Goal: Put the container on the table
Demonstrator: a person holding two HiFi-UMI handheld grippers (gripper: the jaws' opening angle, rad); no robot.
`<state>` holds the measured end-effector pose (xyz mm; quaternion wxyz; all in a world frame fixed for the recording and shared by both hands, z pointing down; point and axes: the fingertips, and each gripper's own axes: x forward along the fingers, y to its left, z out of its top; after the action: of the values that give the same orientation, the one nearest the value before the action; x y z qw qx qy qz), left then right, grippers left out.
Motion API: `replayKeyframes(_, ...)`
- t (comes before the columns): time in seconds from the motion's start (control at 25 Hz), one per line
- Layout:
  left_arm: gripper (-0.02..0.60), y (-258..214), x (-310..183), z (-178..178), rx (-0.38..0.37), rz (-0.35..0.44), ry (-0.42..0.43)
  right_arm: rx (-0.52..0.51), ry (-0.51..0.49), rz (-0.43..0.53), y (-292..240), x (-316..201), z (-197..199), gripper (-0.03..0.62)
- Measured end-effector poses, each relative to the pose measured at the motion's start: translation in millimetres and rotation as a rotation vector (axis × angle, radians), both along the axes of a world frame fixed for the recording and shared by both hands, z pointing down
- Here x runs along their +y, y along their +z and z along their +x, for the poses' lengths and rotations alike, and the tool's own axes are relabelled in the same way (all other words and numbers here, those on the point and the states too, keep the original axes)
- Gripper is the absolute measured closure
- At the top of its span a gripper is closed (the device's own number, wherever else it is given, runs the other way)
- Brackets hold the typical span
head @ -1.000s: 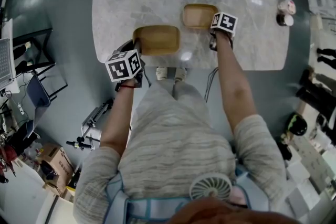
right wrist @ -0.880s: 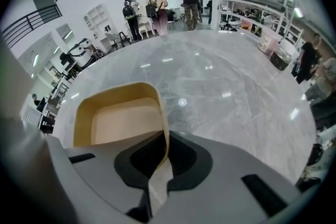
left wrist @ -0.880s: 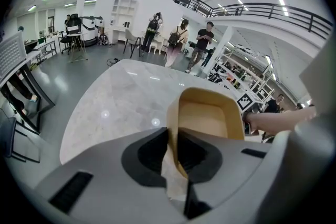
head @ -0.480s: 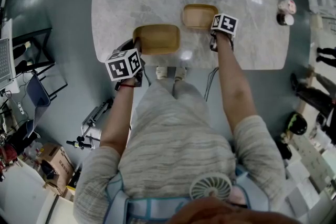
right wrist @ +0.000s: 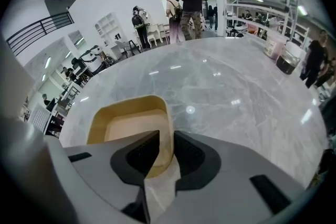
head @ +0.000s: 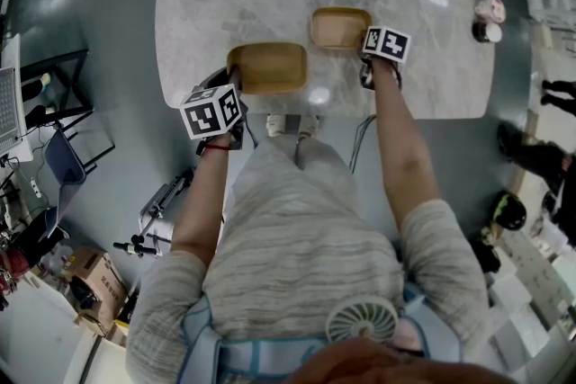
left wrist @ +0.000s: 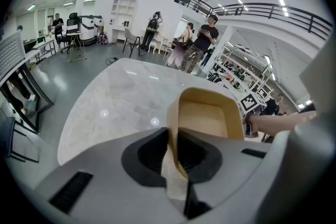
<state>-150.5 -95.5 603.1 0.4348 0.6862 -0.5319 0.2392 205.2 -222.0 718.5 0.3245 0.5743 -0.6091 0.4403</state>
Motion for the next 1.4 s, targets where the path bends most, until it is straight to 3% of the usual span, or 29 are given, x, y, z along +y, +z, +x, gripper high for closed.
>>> replayKeyframes(0.68, 0.549, -8, -5, 9, 0.016, 0.023, 0.012, -0.069, -0.025, 0.098, -26, 4, 4, 0.525)
replayKeyframes(0.96, 0.549, -11, -7, 13, 0.017, 0.032, 0.013, -0.148, -0.009, 0.176, -49, 9, 2, 0.525)
replayKeyframes(1.4, 0.549, -18, -7, 18, 0.021, 0.045, 0.029, -0.192, -0.068, 0.281, -91, 38, -17, 0.525)
